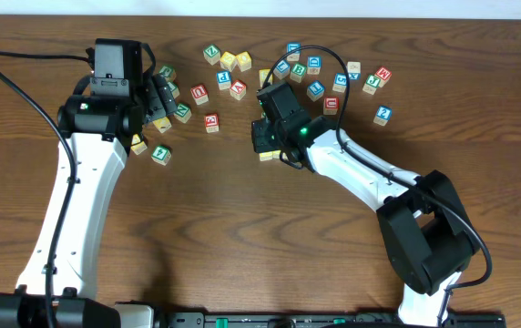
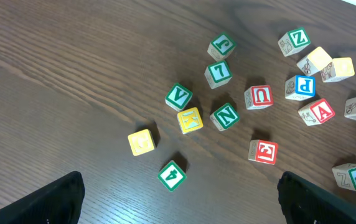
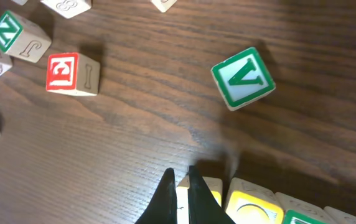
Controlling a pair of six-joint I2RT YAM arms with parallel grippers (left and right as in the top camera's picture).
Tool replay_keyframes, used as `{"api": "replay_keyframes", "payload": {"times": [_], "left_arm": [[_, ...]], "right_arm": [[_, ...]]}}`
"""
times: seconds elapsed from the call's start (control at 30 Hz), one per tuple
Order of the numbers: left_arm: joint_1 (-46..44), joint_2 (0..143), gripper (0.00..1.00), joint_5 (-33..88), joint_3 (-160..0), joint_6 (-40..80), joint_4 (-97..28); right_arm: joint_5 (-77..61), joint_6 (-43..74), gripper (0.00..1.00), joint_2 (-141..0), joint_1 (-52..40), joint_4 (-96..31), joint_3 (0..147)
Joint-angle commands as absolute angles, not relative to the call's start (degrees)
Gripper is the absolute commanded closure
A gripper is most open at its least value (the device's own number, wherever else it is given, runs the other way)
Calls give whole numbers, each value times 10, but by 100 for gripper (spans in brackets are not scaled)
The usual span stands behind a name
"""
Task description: Spell out CORL
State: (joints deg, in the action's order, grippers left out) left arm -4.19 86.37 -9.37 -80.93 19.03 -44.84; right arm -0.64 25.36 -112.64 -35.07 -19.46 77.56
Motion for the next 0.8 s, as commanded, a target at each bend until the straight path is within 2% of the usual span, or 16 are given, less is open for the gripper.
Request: {"api": "replay_keyframes", "payload": {"times": [0.0,0.2,0.77], "left_arm": [[-40,861,2,-97,-812,185,-450],[-40,861,2,-97,-812,184,-450],[-40,861,2,-97,-812,184,-450]], "right_arm": [[13,238,98,-1130,-349,-188,784],[-56,199,98,-1156,-354,-167,784],[-36,203,99,-1181,-372,-161,784]]}}
